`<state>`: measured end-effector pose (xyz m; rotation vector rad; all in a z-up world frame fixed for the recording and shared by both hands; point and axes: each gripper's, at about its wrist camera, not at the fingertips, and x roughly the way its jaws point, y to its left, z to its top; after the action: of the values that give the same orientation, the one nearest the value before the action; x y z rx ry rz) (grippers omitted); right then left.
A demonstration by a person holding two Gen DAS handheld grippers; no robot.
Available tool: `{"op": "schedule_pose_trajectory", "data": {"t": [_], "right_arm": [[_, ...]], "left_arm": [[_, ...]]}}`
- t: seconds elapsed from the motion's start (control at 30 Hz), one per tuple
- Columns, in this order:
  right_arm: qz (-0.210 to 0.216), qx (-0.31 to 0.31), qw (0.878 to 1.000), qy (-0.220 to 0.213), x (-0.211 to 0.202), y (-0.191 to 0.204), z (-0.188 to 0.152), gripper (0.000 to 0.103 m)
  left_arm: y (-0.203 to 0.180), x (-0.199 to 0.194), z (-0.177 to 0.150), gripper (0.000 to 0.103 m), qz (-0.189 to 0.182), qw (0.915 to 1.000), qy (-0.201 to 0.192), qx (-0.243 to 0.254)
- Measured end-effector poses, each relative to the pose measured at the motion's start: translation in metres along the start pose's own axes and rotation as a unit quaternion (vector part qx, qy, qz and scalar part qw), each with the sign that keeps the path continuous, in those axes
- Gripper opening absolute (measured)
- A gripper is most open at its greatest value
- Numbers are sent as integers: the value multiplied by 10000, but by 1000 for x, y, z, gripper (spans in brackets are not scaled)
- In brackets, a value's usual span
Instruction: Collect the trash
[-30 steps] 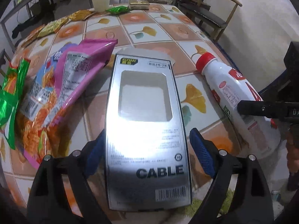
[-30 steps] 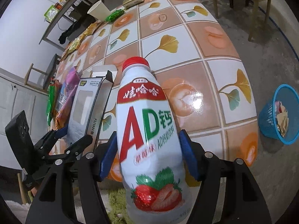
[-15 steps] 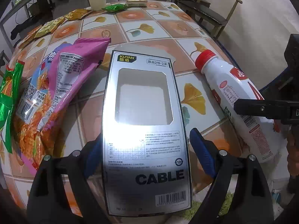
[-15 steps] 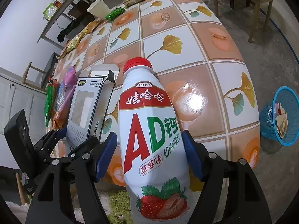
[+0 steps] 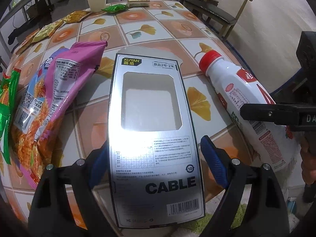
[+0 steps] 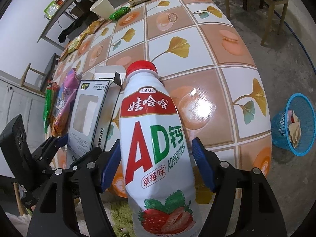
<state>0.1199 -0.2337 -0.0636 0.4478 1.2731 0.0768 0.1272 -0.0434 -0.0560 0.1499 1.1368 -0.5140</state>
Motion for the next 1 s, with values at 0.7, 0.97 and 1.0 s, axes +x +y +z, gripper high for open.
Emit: {"op": "schedule_pose_trajectory", "data": {"t": [0.7,0.97,1.0], "right_arm": [[-137,-440,9989,50,8,7,-11,97],[-143,-534,9985,36,8,7,-11,97],[-111,-529,9985,45,8,6,-11,97]], "left_arm": [[-10,8,-6,92,443,9974,-277,502],[-1,4,-6,94,110,9984,-400,387],[0,3,-7,94,53,9985,-427,349]]}}
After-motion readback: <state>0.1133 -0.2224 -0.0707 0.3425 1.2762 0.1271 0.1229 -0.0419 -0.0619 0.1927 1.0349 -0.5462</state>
